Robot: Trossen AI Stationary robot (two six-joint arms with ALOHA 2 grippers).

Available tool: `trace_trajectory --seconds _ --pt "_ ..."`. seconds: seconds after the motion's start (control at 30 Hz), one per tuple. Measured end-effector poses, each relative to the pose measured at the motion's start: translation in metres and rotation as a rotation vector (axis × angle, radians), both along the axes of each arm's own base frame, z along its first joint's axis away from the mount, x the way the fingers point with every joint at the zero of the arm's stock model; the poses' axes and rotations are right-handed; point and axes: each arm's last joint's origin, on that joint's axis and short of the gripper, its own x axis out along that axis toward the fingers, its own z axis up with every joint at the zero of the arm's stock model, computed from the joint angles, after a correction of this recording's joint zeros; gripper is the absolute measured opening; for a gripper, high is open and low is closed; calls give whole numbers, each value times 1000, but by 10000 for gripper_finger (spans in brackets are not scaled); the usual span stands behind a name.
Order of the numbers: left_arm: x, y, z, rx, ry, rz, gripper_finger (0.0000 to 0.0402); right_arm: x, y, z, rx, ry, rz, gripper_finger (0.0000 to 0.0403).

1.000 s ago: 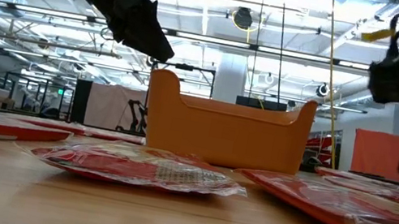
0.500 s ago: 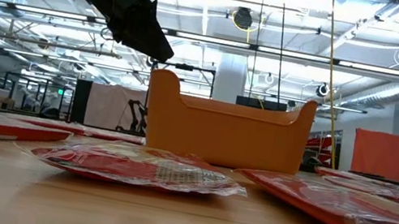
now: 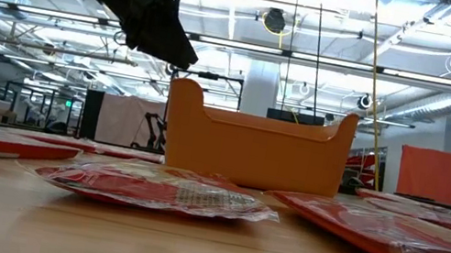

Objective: Sort popcorn bags into baskets
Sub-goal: Put the red popcorn bag into the orange bin

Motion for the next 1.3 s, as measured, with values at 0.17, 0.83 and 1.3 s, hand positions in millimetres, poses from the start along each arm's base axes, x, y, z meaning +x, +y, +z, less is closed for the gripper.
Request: trace_trajectory --seconds 0.17,0.83,1.3 --pt "3 -3 5 -10 -59 -8 218 3 -2 -5 -68 -39 -11 91" --pt "19 -63 24 219 -372 -334 219 12 -12 60 -313 -550 208 0" --pt "99 -97 -23 471 -261 -315 323 29 -30 74 -399 -564 330 0"
